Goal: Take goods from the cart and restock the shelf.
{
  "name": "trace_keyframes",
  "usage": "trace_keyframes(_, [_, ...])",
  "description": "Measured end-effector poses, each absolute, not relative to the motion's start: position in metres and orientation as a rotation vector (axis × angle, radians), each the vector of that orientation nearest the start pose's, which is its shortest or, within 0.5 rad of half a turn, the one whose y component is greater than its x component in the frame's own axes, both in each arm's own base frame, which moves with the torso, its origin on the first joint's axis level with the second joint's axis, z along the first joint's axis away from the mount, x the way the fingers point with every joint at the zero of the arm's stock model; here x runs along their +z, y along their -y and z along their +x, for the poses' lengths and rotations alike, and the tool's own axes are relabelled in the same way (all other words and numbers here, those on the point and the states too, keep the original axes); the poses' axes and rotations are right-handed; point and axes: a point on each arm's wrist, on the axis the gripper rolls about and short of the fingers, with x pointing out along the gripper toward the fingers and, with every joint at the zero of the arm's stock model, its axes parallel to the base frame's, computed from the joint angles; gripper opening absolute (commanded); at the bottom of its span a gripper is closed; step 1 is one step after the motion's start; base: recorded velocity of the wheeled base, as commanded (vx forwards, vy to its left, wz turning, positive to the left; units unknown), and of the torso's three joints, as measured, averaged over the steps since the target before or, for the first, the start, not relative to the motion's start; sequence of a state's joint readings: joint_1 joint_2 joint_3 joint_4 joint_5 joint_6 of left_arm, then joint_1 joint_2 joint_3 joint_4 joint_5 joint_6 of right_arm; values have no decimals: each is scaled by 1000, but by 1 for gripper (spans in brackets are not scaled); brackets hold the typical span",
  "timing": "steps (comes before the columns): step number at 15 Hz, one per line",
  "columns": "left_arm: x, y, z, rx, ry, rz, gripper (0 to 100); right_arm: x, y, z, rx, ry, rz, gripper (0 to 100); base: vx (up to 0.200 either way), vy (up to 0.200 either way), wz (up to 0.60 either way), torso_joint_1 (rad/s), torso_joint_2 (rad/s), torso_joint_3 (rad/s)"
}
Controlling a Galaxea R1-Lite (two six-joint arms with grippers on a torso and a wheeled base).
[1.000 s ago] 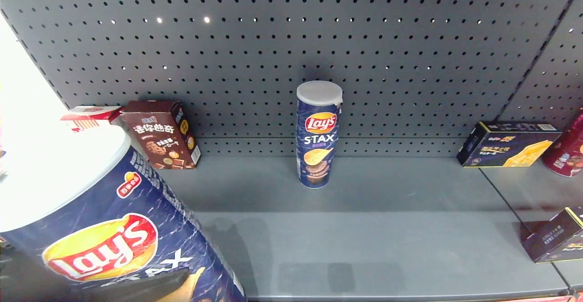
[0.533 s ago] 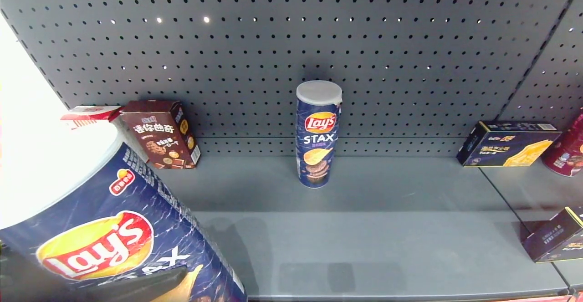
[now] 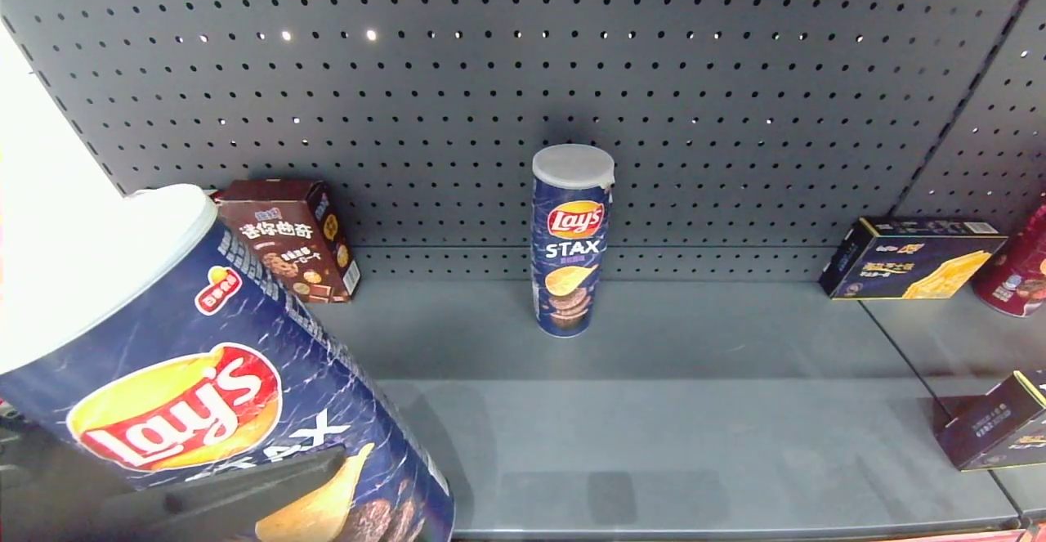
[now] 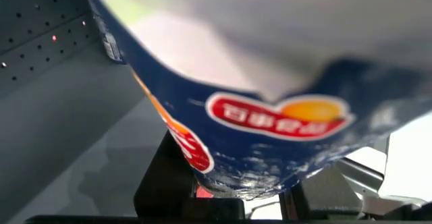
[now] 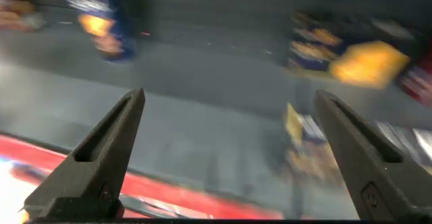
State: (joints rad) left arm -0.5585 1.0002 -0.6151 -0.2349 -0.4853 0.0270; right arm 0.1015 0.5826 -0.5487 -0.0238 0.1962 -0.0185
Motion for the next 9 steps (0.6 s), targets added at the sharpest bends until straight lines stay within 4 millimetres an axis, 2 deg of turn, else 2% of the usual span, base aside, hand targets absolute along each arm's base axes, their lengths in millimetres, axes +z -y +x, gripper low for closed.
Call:
trace_keyframes(2, [242, 78, 105, -1043, -150, 31, 0, 245, -16, 57, 408, -27, -20, 100, 0, 0, 0, 0, 0, 0])
trace_keyframes(4, [242, 79, 106, -1041, -155, 30, 0, 247, -26, 83, 474, -58, -35, 100, 0, 0, 0, 0, 0, 0])
trace_keyframes(9, [241, 78, 107, -1034, -159, 25, 0, 234, -56, 149, 594, -64, -71, 100, 0, 0, 0, 0, 0, 0])
